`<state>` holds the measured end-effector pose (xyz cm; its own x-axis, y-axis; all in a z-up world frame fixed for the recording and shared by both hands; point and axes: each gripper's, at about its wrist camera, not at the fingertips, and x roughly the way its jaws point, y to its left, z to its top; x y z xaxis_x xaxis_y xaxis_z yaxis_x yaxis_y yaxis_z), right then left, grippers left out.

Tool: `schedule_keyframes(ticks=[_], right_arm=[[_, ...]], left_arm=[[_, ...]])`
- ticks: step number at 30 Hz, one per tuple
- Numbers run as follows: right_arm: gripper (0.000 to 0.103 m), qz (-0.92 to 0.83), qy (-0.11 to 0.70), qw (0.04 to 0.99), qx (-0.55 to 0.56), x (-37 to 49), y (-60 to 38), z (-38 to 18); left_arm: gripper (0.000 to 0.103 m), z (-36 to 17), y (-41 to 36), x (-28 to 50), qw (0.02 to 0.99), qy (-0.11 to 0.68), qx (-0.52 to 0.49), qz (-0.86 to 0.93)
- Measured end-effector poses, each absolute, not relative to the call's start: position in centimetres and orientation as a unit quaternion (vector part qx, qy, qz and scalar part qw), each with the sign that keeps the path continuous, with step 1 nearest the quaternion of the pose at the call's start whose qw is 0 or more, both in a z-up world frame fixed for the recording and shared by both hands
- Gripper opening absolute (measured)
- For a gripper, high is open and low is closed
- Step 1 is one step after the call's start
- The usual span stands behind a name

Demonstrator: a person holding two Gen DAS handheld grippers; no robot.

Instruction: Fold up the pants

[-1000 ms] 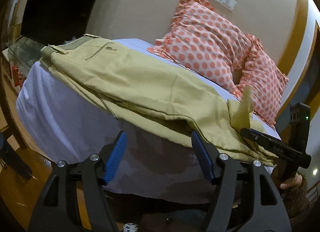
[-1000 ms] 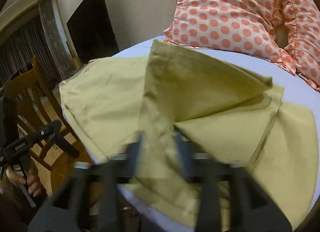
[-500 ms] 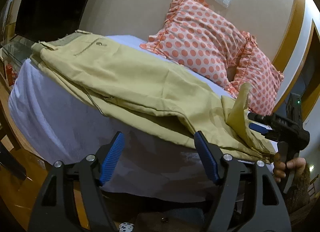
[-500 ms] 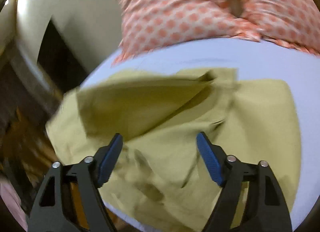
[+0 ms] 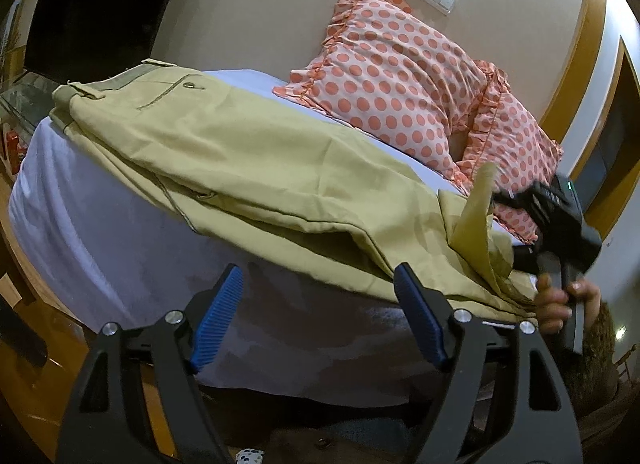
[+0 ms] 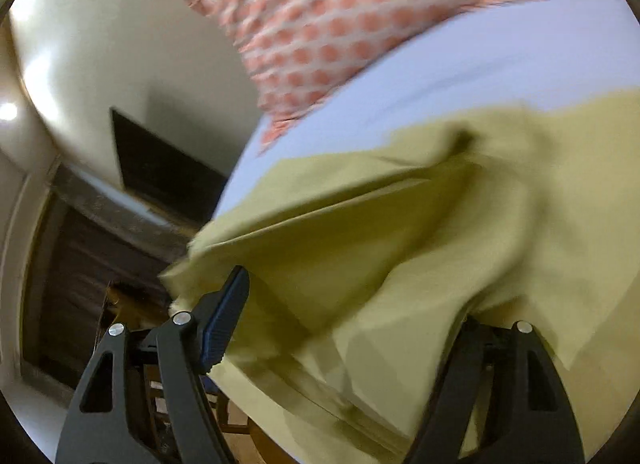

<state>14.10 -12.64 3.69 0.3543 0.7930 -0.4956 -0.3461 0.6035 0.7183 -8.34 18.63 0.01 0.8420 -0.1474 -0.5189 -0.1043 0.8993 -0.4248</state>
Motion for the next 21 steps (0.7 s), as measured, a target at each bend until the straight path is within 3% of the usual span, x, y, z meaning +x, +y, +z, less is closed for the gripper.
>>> schedule_keyframes(ticks=[5, 9, 21], right_arm=[[0.078, 0.462, 0.429, 0.761, 0.153, 12.4, -4.2, 6.2], [0.078, 0.491, 0.412, 0.759, 0.117, 10.0, -3.1, 6.4], [0.081, 0.417, 0.437, 0.774, 0.190, 11.3, -8.6, 3.2]], left_arm=[[0.078, 0.3, 18.9, -8.6, 0.935, 0.276, -0.223, -0.005], [0.079, 0.5, 19.4, -9.0, 0.937, 0.271, -0.221, 0.001], [0.081, 0.2, 20.6, -6.8, 0.926, 0.281, -0.253, -0.005]])
